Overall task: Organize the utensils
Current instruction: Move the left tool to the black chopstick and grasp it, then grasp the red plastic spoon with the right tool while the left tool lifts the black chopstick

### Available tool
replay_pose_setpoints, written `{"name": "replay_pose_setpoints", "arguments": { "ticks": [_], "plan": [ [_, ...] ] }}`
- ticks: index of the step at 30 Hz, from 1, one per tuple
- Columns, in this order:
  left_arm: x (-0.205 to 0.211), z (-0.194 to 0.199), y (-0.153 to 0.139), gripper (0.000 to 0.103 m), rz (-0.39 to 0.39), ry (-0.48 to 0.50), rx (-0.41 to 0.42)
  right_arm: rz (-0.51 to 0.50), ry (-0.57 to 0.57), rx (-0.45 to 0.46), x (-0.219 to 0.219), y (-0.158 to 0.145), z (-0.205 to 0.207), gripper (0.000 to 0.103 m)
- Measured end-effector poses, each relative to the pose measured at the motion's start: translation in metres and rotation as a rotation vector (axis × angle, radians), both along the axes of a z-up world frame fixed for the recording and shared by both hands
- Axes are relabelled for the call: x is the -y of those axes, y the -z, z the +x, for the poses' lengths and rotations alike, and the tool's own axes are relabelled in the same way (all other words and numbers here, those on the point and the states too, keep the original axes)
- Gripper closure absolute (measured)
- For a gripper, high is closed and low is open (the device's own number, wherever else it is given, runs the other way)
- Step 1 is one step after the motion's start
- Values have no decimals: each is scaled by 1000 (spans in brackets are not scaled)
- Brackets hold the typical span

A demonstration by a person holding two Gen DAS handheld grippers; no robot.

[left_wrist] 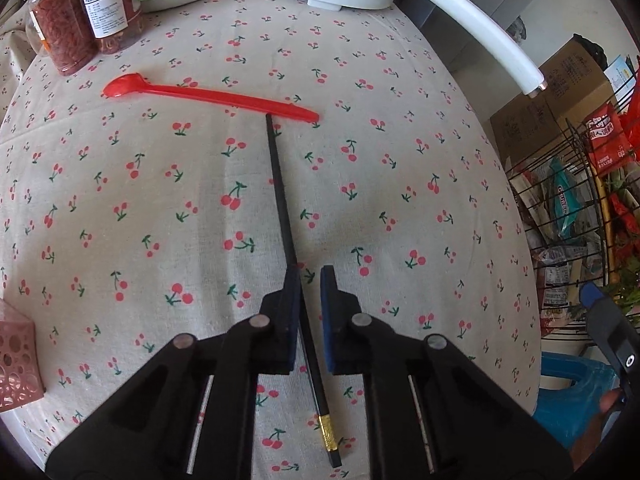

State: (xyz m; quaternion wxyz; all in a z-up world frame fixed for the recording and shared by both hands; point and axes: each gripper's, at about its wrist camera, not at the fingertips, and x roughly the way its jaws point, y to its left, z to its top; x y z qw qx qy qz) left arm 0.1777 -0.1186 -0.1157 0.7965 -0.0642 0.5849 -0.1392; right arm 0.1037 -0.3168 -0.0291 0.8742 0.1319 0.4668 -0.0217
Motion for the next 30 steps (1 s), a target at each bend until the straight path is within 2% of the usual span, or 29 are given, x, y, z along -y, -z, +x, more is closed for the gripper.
{"name": "replay_pose_setpoints", "arguments": {
  "ticks": [7,11,18,22,30],
  "plan": [
    [3,12,-1,94,58,-22,-10,16,-4,-5,0,1,4,14],
    [6,14,6,94,79,-13,-49,21,1,-8,0,2,6,14],
    [12,13,8,96,99,-4,-38,29,2,-14,0,3,8,14],
    [4,0,-6,97,72,-7,30,31,9,-15,2,4,9,14],
    [-42,-53,-69,97,-13,18,225,19,-15,-10,-10,3,9,14]
  ]
}}
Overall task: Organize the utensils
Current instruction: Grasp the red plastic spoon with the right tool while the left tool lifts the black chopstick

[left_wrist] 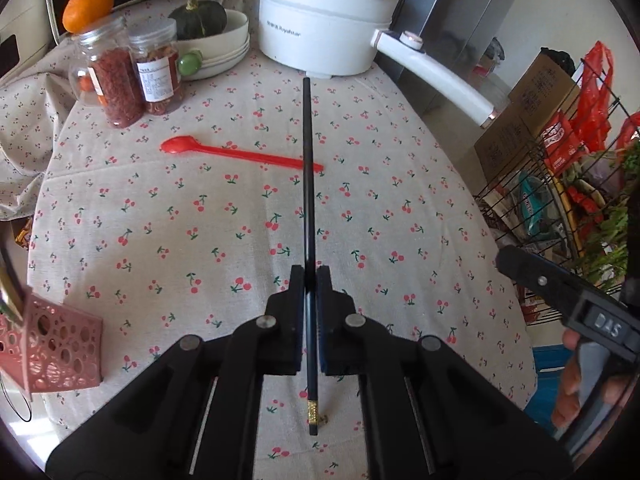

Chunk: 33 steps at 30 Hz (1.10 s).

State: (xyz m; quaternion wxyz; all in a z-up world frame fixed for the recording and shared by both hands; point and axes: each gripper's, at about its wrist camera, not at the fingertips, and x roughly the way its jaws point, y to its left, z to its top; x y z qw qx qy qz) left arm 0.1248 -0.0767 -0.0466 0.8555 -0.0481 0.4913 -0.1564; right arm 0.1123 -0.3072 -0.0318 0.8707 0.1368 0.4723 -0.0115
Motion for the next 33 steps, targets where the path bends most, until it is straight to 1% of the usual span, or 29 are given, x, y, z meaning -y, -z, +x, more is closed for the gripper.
{"name": "replay_pose_setpoints", "arguments": {
  "ticks": [4,8,11,15,16,19,24,27,29,33],
  "plan": [
    [-32,-34,-30,97,-21,3,118,-34,-76,10,-19,0,3,14],
    [-64,-64,-48,97,-53,-3,224,-99,-209,29,-52,-1,15,14],
    [-86,-75,-55,97,-95,-4,259,-111,-331,42,-81,-1,27,14],
    [-108,-89,-69,97,-119,7,320,-157,-437,67,-121,5,54,14],
    [-115,-92,-71,97,-127,8,326,-167,-462,71,-130,8,62,14],
    [-135,-102,-73,97,-149,3,339,-213,-546,76,-158,20,90,20],
    [-153,-120,-72,98,-154,7,343,-284,-660,68,-203,49,134,38],
    [-162,-122,-70,98,-170,-1,339,-322,-693,55,-221,69,156,44],
    [-167,-123,-69,98,-181,-9,333,-327,-706,55,-229,78,169,44],
    [-173,-122,-69,98,-199,-15,328,-300,-741,61,-240,87,189,45]
  ]
}}
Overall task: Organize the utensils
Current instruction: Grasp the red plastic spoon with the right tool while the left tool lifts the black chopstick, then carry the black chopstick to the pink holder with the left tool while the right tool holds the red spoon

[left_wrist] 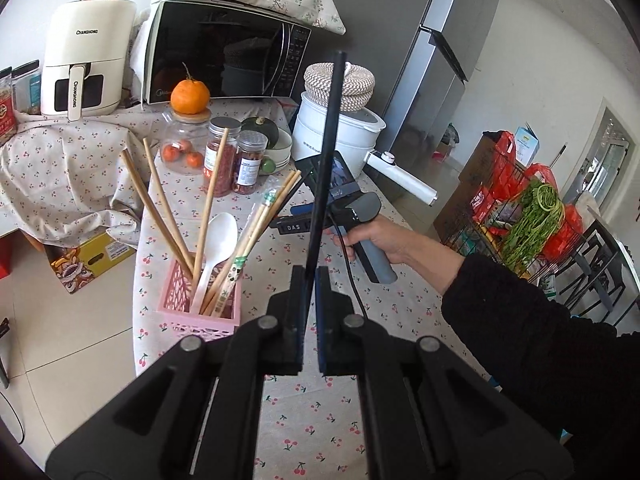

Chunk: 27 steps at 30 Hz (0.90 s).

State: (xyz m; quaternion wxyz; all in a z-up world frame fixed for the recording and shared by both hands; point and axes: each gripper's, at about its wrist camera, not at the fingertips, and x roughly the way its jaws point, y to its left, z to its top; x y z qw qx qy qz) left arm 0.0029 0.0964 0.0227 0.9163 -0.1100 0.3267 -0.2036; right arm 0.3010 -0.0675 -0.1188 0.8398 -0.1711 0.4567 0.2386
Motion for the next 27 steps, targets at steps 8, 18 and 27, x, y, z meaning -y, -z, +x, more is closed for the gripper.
{"name": "replay_pose_setpoints", "arguments": {
  "ticks": [8,18,27],
  "plan": [
    [-5,0,-3,103,-16,-8,13,-28,-40,-3,-23,14,21,50],
    [-19,7,17,94,-50,-13,-122,35,35,-57,-6,3,8,91],
    [-70,7,59,57,-13,-217,-315,25,86,-75,32,-21,-52,100]
  ]
}}
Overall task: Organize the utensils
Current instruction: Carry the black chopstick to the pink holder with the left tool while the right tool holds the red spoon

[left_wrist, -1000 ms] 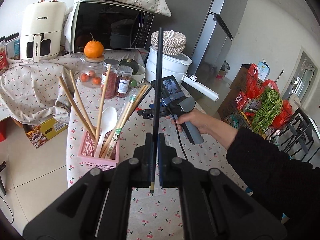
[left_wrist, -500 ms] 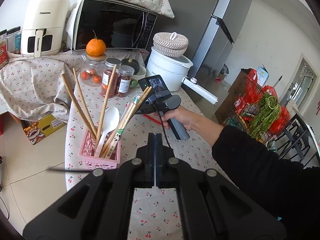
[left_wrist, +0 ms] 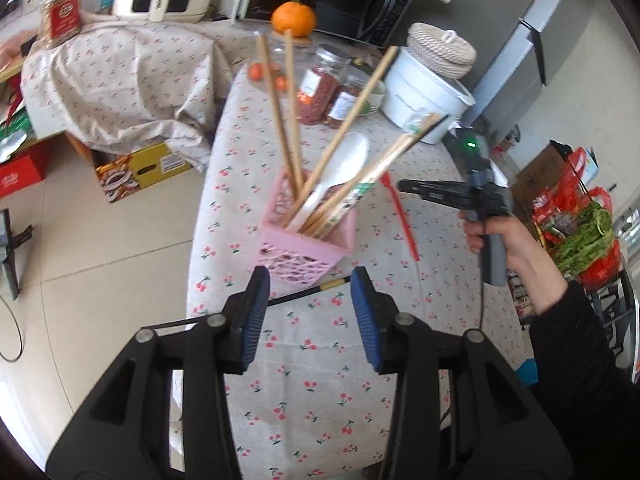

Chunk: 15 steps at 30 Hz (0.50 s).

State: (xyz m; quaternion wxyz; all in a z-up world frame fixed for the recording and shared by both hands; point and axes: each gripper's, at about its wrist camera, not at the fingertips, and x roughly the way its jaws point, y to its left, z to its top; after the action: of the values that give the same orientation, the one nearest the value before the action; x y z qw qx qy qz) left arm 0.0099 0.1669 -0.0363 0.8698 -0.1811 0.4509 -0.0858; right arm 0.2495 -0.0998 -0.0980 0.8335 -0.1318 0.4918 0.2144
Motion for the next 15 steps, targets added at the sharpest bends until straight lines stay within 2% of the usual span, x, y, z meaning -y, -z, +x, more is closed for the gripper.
{"name": "replay_pose_setpoints", "arguments": {
  "ticks": [4,7,11,15],
  "plan": [
    [-35,-6,33,54,-75,-129,-129,37,0,-15,17,-13,-29,99],
    [-48,-13,56,47,-110,-208,-204,61,-12,-11,19,-21,-47,97],
    [-57,-17,79,43,-161,-294,-260,85,-30,-19,17,-23,-62,88],
    [-61,-14,98,42,-201,-363,-304,84,-27,-20,10,-24,-68,87]
  ]
}}
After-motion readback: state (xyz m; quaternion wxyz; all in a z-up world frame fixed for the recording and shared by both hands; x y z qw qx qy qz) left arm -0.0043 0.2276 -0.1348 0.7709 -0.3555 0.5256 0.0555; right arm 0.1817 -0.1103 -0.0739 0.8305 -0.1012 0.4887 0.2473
